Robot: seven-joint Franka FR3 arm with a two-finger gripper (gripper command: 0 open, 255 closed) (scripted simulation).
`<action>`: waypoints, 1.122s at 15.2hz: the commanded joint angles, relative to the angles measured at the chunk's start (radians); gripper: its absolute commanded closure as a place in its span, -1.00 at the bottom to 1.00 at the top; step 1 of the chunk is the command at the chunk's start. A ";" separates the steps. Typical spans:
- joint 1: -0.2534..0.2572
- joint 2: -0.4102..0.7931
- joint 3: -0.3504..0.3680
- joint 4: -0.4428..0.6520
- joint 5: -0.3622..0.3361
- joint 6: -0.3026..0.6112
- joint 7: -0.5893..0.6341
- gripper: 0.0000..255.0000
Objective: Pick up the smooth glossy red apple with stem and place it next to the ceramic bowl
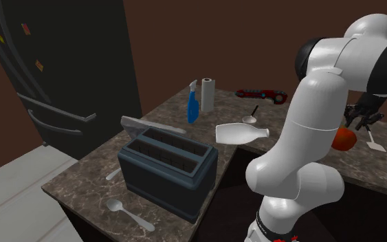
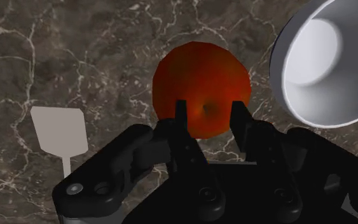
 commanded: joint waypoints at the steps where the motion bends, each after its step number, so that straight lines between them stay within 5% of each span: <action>1: 0.000 0.000 0.000 0.000 0.000 0.000 0.000 -1.00; 5: 0.000 0.000 0.000 0.000 0.000 0.000 0.000 -1.00; 9: -0.005 -0.014 -0.007 0.115 -0.017 -0.123 0.012 -1.00; 17: -0.005 -0.014 -0.007 0.115 -0.017 -0.123 0.012 -1.00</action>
